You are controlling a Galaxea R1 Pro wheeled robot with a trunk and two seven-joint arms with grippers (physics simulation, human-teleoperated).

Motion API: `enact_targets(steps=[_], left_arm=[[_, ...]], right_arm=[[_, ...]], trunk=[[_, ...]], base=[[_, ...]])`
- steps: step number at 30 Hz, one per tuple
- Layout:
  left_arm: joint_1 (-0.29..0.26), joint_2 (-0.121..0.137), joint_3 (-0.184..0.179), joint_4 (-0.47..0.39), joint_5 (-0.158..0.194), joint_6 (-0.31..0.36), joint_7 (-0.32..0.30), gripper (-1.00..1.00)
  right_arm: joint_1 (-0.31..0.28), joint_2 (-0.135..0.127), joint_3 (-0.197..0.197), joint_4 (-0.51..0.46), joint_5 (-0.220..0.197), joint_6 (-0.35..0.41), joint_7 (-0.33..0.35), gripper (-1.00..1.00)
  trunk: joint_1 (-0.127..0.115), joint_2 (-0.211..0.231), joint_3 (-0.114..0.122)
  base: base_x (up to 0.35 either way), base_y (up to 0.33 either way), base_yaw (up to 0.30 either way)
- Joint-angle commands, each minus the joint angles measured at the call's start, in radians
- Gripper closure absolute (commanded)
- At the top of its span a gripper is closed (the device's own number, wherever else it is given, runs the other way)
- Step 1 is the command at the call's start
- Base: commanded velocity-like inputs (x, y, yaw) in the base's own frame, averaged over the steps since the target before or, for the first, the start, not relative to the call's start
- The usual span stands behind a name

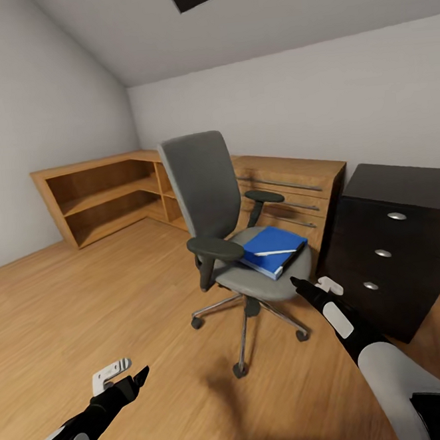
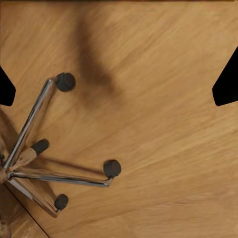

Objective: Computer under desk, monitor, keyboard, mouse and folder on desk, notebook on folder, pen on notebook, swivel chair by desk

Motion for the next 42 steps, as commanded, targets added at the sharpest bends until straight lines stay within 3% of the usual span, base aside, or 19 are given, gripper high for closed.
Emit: enact_targets(steps=[1, 17, 28, 42], left_arm=[[-0.001, 0.0, 0.002, -0.001, 0.003, 0.006, -0.003, -1.0], [-0.001, 0.0, 0.002, -0.001, 0.001, 0.005, -0.003, -1.0], [-0.001, 0.0, -0.016, -0.001, 0.001, 0.003, -0.003, -1.0], [-0.001, 0.0, -0.017, -0.001, 0.001, 0.003, -0.002, -1.0]], right_arm=[[0.0, 0.001, -0.005, -0.001, -0.006, 0.006, 0.005, -1.0], [0.0, 0.002, -0.005, 0.0, -0.006, 0.005, 0.005, -1.0], [0.0, 0.0, -0.005, -0.001, -0.006, 0.005, 0.005, -1.0], [0.0, 0.0, -0.005, -0.001, -0.006, 0.005, 0.005, -1.0]], trunk=[[0.0, 0.0, -0.001], [0.0, 0.0, -0.001], [0.0, 0.0, -0.001], [0.0, 0.0, -0.001]], base=[[-0.029, 0.0, 0.062], [-0.004, 0.0, 0.226], [0.154, 0.097, 0.014], [0.007, 0.003, 0.0]])
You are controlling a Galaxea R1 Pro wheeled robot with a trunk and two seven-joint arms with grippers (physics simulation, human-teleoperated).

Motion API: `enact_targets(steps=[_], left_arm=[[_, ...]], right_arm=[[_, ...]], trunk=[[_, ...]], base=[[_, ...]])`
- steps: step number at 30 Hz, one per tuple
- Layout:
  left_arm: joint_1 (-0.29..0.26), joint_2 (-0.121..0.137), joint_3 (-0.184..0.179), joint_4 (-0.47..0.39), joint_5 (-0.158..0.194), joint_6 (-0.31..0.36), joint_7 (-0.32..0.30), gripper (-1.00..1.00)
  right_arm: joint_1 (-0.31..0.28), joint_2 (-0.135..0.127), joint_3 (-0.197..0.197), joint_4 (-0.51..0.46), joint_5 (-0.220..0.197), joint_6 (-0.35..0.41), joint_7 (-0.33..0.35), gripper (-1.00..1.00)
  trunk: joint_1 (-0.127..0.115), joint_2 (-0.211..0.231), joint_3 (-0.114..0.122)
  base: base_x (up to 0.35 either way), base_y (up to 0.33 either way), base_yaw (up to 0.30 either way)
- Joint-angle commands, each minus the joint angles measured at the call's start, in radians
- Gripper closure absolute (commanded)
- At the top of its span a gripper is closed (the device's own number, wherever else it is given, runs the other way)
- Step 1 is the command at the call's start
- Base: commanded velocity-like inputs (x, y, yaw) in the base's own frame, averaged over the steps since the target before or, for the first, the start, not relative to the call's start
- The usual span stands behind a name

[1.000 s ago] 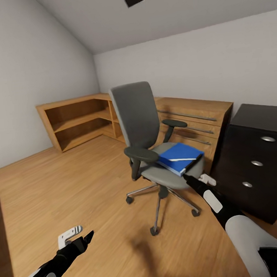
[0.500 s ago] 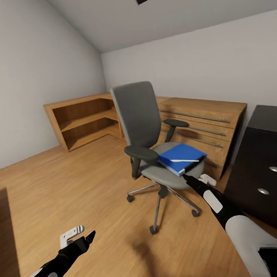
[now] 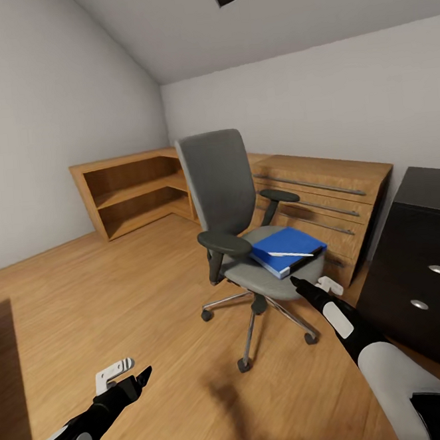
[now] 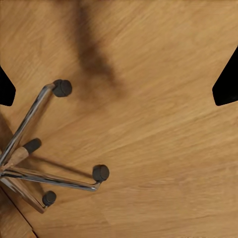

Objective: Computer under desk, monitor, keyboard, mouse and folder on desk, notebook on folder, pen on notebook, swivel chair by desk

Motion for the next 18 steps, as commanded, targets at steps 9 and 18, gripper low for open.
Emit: enact_targets(steps=[9, 18], left_arm=[[-0.001, 0.0, 0.002, -0.001, 0.003, 0.007, -0.002, -1.0], [-0.001, 0.0, 0.002, 0.0, 0.003, 0.007, -0.002, -1.0]], right_arm=[[0.0, 0.0, -0.005, -0.001, -0.005, 0.004, 0.004, -1.0], [0.0, 0.0, -0.005, 0.0, -0.005, 0.001, 0.004, -1.0]], trunk=[[0.0, 0.0, -0.001], [0.0, 0.0, -0.001]], base=[[-0.158, 0.0, 0.0], [-0.018, 0.0, 0.0]])
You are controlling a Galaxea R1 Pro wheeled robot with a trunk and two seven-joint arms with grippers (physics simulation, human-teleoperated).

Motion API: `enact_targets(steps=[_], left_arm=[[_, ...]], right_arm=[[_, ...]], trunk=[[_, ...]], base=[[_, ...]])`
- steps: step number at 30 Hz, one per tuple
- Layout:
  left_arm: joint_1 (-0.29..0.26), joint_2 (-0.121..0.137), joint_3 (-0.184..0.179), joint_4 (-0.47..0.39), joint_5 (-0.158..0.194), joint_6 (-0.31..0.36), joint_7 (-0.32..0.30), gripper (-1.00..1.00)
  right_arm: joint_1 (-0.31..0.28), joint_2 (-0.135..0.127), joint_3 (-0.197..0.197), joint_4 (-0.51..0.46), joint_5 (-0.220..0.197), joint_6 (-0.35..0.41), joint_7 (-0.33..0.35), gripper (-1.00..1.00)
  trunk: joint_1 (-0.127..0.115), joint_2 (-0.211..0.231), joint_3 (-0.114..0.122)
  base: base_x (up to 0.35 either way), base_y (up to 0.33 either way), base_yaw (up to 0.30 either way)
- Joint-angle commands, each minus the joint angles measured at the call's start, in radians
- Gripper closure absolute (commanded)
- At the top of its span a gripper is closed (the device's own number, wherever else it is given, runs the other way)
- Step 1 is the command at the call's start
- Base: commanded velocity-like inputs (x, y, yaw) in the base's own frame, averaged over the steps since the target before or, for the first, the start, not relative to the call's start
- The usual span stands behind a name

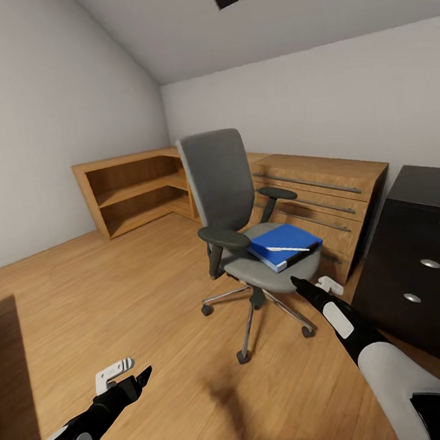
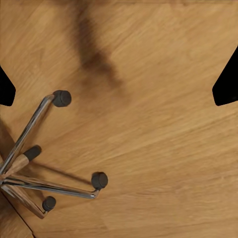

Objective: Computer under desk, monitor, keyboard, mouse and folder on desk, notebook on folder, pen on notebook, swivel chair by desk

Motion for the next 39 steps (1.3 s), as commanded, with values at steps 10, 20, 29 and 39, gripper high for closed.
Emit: enact_targets(steps=[10, 20, 29, 39], left_arm=[[-0.001, 0.0, 0.002, -0.001, 0.004, 0.006, -0.001, -1.0], [-0.001, 0.001, 0.001, -0.001, 0.005, 0.011, 0.001, -1.0], [-0.001, 0.001, 0.003, 0.0, 0.006, 0.013, 0.003, -1.0], [-0.001, 0.0, -0.019, 0.002, 0.003, 0.014, 0.007, -1.0]], right_arm=[[0.0, -0.001, -0.006, -0.002, -0.001, 0.001, 0.006, -1.0], [0.001, -0.001, -0.006, -0.002, -0.001, -0.001, 0.006, -1.0], [0.001, -0.004, -0.006, 0.0, 0.002, -0.002, 0.008, -1.0], [0.008, -0.003, -0.006, 0.013, 0.007, -0.13, 0.006, -1.0]], trunk=[[-0.011, 0.015, 0.029], [-0.049, 0.085, 0.06], [-0.083, 0.148, 0.088], [-0.122, 0.218, 0.119]], base=[[0.0, 0.0, 0.0], [0.0, 0.0, 0.0], [-0.174, 0.0, 0.0], [-0.33, -0.003, 0.0]])
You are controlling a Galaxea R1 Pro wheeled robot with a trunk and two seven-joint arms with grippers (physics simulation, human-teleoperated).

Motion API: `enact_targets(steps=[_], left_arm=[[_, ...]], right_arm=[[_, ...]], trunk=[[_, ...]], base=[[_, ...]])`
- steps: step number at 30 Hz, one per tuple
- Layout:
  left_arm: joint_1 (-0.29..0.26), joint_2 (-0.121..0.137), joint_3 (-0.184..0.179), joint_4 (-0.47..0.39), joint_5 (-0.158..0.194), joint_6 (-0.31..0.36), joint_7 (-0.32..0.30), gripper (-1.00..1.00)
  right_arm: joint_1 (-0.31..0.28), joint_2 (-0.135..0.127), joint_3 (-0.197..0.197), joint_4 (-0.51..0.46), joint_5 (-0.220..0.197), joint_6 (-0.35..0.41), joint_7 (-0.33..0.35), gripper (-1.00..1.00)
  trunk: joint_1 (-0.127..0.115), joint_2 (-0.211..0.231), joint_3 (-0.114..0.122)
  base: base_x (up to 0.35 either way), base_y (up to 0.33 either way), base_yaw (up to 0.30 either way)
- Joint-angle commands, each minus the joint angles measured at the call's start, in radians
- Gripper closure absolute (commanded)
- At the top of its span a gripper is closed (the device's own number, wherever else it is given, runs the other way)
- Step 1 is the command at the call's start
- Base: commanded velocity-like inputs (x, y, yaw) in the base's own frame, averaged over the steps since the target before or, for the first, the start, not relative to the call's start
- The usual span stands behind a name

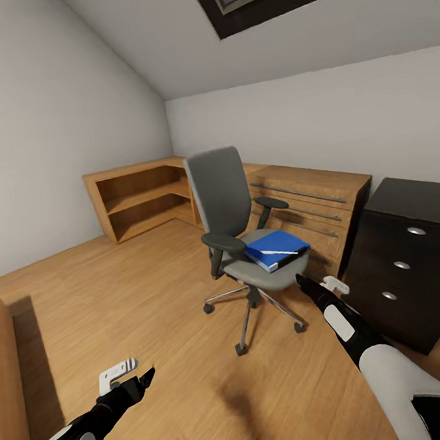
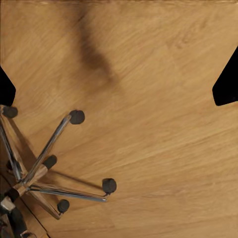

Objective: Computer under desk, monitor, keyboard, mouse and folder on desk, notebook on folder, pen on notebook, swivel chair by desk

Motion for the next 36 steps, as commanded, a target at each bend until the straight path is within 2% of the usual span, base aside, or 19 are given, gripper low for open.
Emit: enact_targets(steps=[1, 5, 8, 10, 11, 14, 15, 16, 19, 21, 25, 26, 28, 31, 32, 33, 35, 36], left_arm=[[-0.001, 0.0, -0.003, -0.001, 0.004, 0.006, -0.002, -1.0], [-0.001, 0.0, -0.022, 0.006, 0.003, 0.006, 0.003, -1.0], [-0.001, 0.0, -0.068, 0.047, -0.027, 0.003, 0.047, -1.0], [-0.001, -0.001, -0.078, 0.051, -0.038, 0.002, 0.059, -1.0], [-0.001, -0.003, -0.094, 0.059, -0.051, 0.001, 0.079, -1.0], [-0.001, -0.003, -0.106, 0.09, -0.057, -0.001, 0.088, -1.0], [-0.001, -0.003, -0.109, 0.12, -0.059, -0.002, 0.09, -1.0], [-0.001, -0.003, -0.112, 0.174, -0.061, -0.003, 0.092, -1.0], [-0.001, -0.003, -0.115, 0.265, -0.064, -0.015, 0.093, -1.0], [-0.001, -0.003, -0.115, 0.298, -0.064, -0.031, 0.093, -1.0], [-0.001, -0.002, -0.116, 0.421, -0.066, -0.147, 0.097, -1.0], [-0.001, -0.003, -0.118, 0.555, -0.079, -0.3, 0.114, -1.0], [-0.001, -0.003, -0.119, 0.626, -0.088, -0.385, 0.119, -1.0], [-0.001, -0.003, -0.12, 0.689, -0.095, -0.464, 0.122, -1.0], [-0.001, -0.006, -0.158, 0.865, -0.119, -0.543, 0.132, -1.0], [-0.001, -0.012, -0.18, 0.894, -0.128, -0.592, 0.143, -1.0], [-0.001, -0.023, -0.194, 0.924, -0.134, -0.652, 0.162, -1.0], [-0.001, -0.044, -0.207, 0.973, -0.141, -0.713, 0.202, -1.0]], right_arm=[[0.002, 0.0, -0.002, 0.004, -0.01, -0.008, 0.005, -1.0], [0.031, 0.003, -0.001, 0.041, 0.003, -0.046, 0.004, -1.0], [0.052, 0.005, 0.001, 0.192, 0.055, -0.216, 0.004, -1.0], [0.053, 0.006, 0.002, 0.241, 0.067, -0.272, 0.004, -1.0], [0.055, 0.02, 0.003, 0.357, 0.111, -0.422, 0.004, -1.0], [0.059, 0.035, 0.002, 0.444, 0.153, -0.553, 0.001, -1.0], [0.072, 0.039, 0.002, 0.466, 0.166, -0.595, -0.001, -1.0], [0.109, 0.043, 0.003, 0.484, 0.177, -0.634, -0.002, -1.0], [0.176, 0.046, 0.003, 0.496, 0.186, -0.663, -0.002, -1.0], [0.194, 0.047, 0.003, 0.499, 0.188, -0.669, -0.001, -1.0], [0.23, 0.046, 0.003, 0.501, 0.19, -0.677, -0.002, -1.0], [0.258, 0.044, 0.003, 0.501, 0.191, -0.7, -0.003, -1.0], [0.274, 0.044, 0.003, 0.501, 0.192, -0.732, -0.003, -1.0], [0.294, 0.046, 0.003, 0.502, 0.192, -0.767, -0.003, -1.0], [0.347, 0.048, 0.003, 0.504, 0.192, -0.793, -0.003, -1.0], [0.353, 0.047, 0.003, 0.504, 0.192, -0.794, -0.003, -1.0], [0.359, 0.046, 0.003, 0.503, 0.192, -0.795, -0.003, -1.0], [0.362, 0.045, 0.003, 0.503, 0.192, -0.795, -0.003, -1.0]], trunk=[[-0.005, 0.007, 0.002], [-0.02, 0.035, 0.015], [-0.032, 0.056, 0.024], [-0.039, 0.07, 0.031], [-0.043, 0.077, 0.034], [-0.055, 0.098, 0.043], [-0.058, 0.105, 0.046], [-0.062, 0.112, 0.049], [-0.074, 0.133, 0.059], [-0.081, 0.147, 0.065], [-0.097, 0.175, 0.078], [-0.101, 0.182, 0.081], [-0.108, 0.196, 0.087], [-0.12, 0.217, 0.096], [-0.124, 0.224, 0.1], [-0.127, 0.231, 0.103], [-0.135, 0.245, 0.111], [-0.139, 0.252, 0.115]], base=[[-0.24, -0.021, 0.0], [-0.098, -0.009, 0.0], [-0.017, -0.002, 0.0], [-0.006, -0.001, 0.0], [-0.002, 0.0, 0.0], [-0.001, 0.0, 0.0], [0.0, 0.0, 0.0], [0.0, 0.0, 0.0], [0.0, 0.0, 0.0], [0.0, 0.0, 0.0], [0.0, 0.0, 0.0], [0.0, 0.0, 0.0], [0.0, 0.0, 0.0], [0.0, 0.0, 0.0], [0.0, 0.0, -0.034], [0.0, 0.0, -0.083], [0.0, 0.0, -0.127], [0.0, 0.0, -0.154]])
